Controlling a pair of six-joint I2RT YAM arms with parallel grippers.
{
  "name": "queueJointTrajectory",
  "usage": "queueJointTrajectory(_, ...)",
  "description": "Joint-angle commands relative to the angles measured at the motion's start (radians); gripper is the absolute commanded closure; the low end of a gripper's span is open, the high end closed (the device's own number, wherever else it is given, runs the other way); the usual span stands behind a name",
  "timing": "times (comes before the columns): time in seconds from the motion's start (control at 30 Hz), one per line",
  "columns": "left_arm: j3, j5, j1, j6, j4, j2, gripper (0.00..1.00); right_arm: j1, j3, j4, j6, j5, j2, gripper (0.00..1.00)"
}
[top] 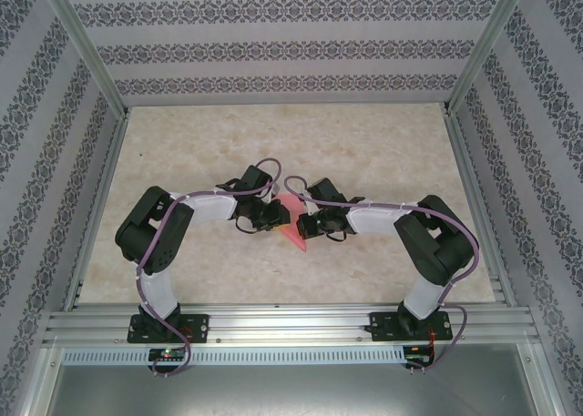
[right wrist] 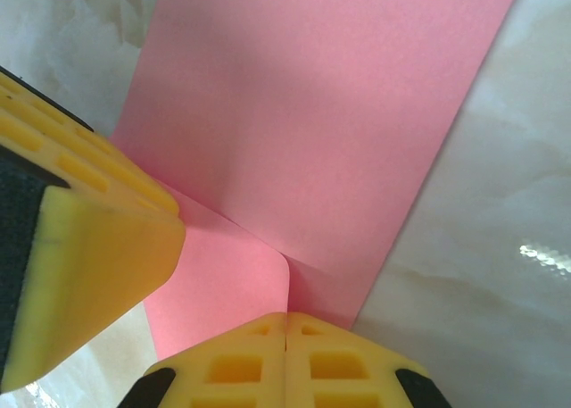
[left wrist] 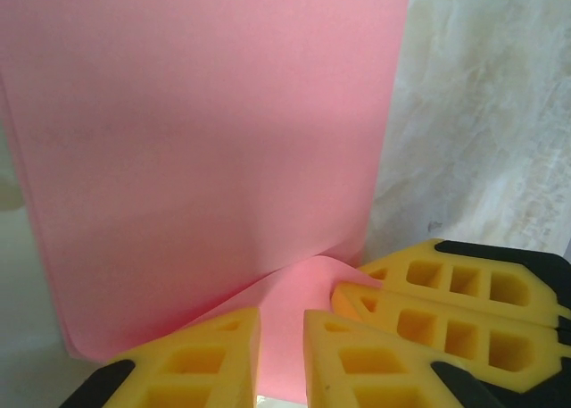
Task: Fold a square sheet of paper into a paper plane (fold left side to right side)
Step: Third fold the triangle at the center of the table.
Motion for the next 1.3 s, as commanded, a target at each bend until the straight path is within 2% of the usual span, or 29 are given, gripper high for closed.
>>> queueJointTrajectory(0.0, -0.015, -0.024, -0.010, 0.028, -0.022, 0.015, 0.79, 0.006, -0.007, -0.064, -0.023, 0.043, 0.051, 0.99)
queueJointTrajectory(0.43, -0.060, -0.059, -0.010, 0.036, -0.025, 0.038, 0.80, -0.001, 0.005, -0.055, -0.010, 0.011, 0.011, 0.96)
queueJointTrajectory(0.7, -0.072, -0.086, -0.010, 0.043, -0.038, 0.054, 0.80, -0.024, 0.060, -0.112, 0.014, 0.003, -0.102, 0.76)
queueJointTrajectory(0.87, -0.074, -0.089, -0.010, 0.041, -0.035, 0.051, 0.81, -0.043, 0.048, -0.191, 0.014, 0.015, -0.235, 0.70)
queueJointTrajectory(0.97, -0.071, -0.091, -0.011, 0.041, -0.037, 0.049, 0.81, -0.045, 0.012, -0.197, 0.050, -0.064, -0.295, 0.70)
queueJointTrajectory(1.13, -0.066, -0.094, -0.011, 0.042, -0.038, 0.049, 0.81, -0.009, -0.071, -0.027, 0.260, -0.258, -0.282, 0.71)
queueJointTrajectory(1.27, -0.065, -0.095, -0.014, 0.043, -0.039, 0.049, 0.81, 0.029, -0.071, 0.017, 0.311, -0.278, -0.216, 0.72)
